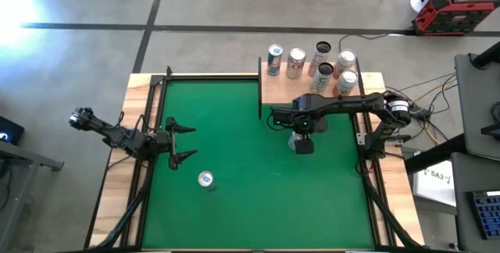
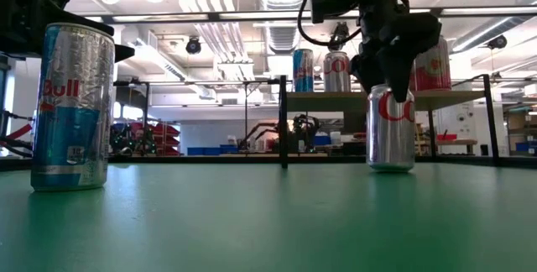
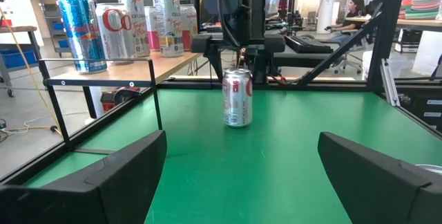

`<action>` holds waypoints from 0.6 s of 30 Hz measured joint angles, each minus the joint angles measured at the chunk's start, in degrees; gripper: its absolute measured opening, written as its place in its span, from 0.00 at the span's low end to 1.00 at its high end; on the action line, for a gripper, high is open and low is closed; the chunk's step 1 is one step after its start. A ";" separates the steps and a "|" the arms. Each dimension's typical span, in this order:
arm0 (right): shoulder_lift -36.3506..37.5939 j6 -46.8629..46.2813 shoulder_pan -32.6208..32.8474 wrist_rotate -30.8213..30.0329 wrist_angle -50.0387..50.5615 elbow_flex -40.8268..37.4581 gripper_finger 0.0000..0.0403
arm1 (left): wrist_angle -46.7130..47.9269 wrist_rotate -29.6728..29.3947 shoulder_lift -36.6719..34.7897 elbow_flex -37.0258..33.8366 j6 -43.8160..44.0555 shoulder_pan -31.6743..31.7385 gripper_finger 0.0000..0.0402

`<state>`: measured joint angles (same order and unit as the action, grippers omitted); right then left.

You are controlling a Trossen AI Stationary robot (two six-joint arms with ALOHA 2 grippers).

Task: Place canned beverage on shelf
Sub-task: Put the red-silver soda can on the shelf aligned with the other red-silver soda can

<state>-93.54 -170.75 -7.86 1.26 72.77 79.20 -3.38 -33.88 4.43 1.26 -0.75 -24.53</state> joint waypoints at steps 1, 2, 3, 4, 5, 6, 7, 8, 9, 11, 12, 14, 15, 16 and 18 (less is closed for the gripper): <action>0.00 0.93 -0.04 0.00 -0.02 0.00 0.77 | 0.00 0.01 0.00 0.00 0.00 0.00 0.90; 0.00 1.77 -0.05 0.00 -0.02 0.00 0.77 | 0.00 -0.01 0.00 0.00 0.00 0.00 0.90; 0.00 2.51 -0.05 -0.13 -0.02 0.00 0.77 | -0.01 -0.01 -0.01 0.00 0.00 0.00 0.90; 0.00 3.62 -0.05 -0.32 -0.04 0.00 0.77 | -0.01 0.00 -0.01 0.00 0.00 0.00 0.90; 0.00 4.45 -0.05 -0.60 -0.04 -0.01 0.77 | -0.01 0.01 0.00 0.00 0.00 0.00 0.90; 0.00 5.32 -0.02 -0.82 -0.04 -0.03 0.77 | -0.02 0.01 0.00 0.00 0.00 0.00 0.90; 0.00 5.88 -0.02 -0.85 -0.07 -0.04 0.77 | 0.00 0.00 0.00 0.00 0.00 0.00 0.90; 0.00 6.60 -0.05 -0.88 -0.10 -0.04 0.77 | 0.00 0.00 0.00 0.00 0.00 0.00 0.90; 0.00 7.12 -0.05 -1.09 -0.14 -0.04 0.77 | 0.00 -0.01 0.00 0.00 0.00 0.00 0.90; 0.00 8.36 -0.05 -1.33 -0.31 -0.07 0.78 | -0.02 0.01 0.00 0.00 0.00 0.00 0.90; 0.00 8.92 -0.05 -1.32 -0.49 -0.09 0.79 | -0.01 0.00 0.00 0.00 0.00 0.00 0.90; 0.00 10.11 -0.05 -1.33 -0.98 -0.09 0.82 | 0.00 0.01 0.00 0.00 0.00 0.00 0.90; 0.00 10.80 -0.05 -1.45 -1.19 -0.11 0.84 | -0.02 -0.01 0.00 0.00 0.00 0.00 0.90; 0.00 11.28 -0.05 -1.50 -1.47 -0.11 0.85 | 0.00 -0.01 0.00 0.00 0.00 0.00 0.90; 0.00 12.07 -0.05 -1.51 -1.73 -0.11 0.89 | 0.00 0.01 0.00 0.00 0.00 0.00 0.90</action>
<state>-93.54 -158.69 -7.90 -0.25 71.05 79.09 -3.38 -33.87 4.43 1.26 -0.75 -24.53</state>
